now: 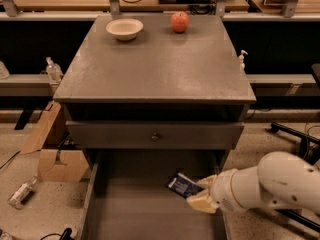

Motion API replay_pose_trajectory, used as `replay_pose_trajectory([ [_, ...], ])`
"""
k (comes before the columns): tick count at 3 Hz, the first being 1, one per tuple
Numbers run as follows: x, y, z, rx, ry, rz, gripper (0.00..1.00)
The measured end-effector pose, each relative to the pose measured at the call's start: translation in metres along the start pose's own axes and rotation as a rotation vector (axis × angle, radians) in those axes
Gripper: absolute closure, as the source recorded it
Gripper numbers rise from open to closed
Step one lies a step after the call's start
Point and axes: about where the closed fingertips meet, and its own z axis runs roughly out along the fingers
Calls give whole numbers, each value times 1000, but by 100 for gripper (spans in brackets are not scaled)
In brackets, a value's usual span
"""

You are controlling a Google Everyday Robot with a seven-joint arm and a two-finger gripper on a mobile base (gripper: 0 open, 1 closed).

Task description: Place rxbar blueberry into middle drawer

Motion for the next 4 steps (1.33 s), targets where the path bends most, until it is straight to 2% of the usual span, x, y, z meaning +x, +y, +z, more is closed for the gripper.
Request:
replay_pose_trajectory([
  [1,54,1,68,-59,12,75,100],
  [2,82,-8,119,-103,18,133,100],
  [3,96,-19,156,-125,17,174,100],
  [4,97,-16,156,-132,18,175,81],
])
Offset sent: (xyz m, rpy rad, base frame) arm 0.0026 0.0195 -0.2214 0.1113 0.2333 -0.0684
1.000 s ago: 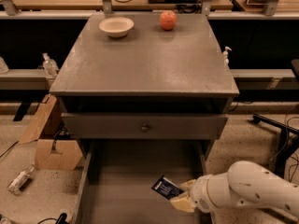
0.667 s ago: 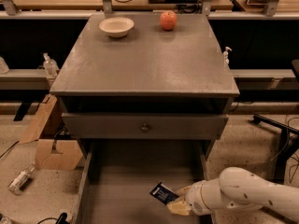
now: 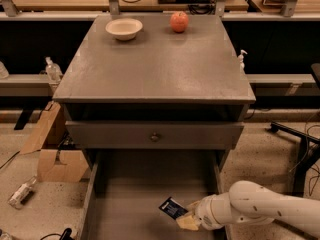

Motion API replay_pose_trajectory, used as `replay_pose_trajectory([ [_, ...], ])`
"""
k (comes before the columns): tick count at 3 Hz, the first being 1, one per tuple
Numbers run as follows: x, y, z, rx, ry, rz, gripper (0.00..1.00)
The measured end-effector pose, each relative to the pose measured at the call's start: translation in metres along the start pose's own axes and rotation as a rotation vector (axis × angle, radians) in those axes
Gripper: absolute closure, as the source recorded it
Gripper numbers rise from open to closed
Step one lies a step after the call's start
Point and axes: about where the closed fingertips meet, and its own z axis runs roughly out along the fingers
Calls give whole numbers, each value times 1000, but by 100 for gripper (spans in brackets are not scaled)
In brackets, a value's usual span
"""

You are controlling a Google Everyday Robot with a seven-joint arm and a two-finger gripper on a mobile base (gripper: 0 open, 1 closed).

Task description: Place rxbar blueberry into middle drawer

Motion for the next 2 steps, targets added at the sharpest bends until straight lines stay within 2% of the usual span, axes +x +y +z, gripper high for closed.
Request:
replay_pose_trajectory([
  [2,0,2,2,-5,2,-1,36],
])
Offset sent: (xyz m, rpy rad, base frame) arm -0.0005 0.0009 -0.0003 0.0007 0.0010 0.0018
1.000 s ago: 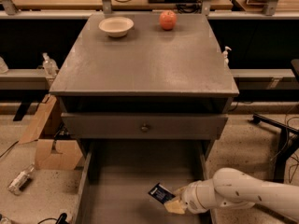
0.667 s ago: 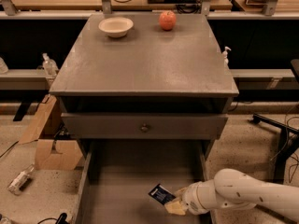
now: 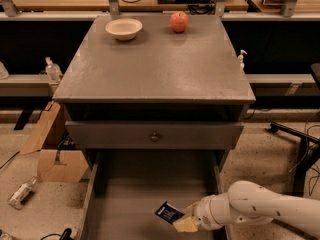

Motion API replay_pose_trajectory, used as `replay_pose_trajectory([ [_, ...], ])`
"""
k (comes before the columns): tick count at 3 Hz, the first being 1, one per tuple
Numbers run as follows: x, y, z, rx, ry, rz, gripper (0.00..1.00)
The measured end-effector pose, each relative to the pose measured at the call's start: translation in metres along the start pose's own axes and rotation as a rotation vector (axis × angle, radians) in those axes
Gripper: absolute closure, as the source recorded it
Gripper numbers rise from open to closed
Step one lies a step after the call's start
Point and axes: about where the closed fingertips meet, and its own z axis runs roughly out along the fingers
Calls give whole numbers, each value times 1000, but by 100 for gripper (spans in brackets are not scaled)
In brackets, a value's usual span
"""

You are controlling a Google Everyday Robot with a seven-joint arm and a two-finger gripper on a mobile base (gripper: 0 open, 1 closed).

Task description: Place rxbar blueberry into middle drawer

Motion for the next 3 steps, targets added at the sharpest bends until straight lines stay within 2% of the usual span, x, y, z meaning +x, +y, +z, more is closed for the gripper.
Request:
replay_pose_trajectory([
  [1,0,1,1,-3,1,-1,11],
  [2,0,2,2,-5,2,-1,0],
  [3,0,2,2,-5,2,-1,0],
])
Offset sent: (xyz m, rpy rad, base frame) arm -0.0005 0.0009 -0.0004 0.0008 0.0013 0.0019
